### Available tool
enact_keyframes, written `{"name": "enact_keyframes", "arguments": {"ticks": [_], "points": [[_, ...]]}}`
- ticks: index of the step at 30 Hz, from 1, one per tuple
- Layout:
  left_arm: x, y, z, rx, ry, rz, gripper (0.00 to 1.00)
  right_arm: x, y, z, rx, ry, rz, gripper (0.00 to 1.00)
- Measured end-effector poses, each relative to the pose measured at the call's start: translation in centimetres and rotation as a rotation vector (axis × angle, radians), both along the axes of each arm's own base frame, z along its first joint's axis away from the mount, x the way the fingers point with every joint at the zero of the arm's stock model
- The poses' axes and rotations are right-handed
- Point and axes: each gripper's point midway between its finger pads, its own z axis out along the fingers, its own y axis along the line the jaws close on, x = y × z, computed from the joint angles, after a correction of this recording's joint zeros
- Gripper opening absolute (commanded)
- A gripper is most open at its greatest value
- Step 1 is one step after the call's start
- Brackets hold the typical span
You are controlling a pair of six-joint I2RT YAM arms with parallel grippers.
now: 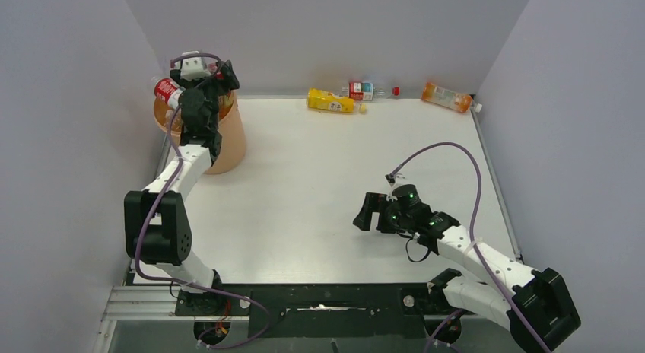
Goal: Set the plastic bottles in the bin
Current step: Place the plastic bottle in the trash bin.
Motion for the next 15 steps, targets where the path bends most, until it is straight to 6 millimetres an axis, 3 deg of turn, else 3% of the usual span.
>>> {"name": "enact_keyframes", "arguments": {"ticks": [7, 15], "points": [[-0.5, -0.1, 2.0, -0.021, -0.003, -0.009, 0.85, -0.2, -0.1, 0.4, 0.005, -0.008, 0.000, 0.98], [-3.3, -0.6, 7.2, -0.072, -0.077, -0.049, 0.85, -0.4, -0.3, 0.4, 0.001, -0.003, 0.000, 0.98]]}}
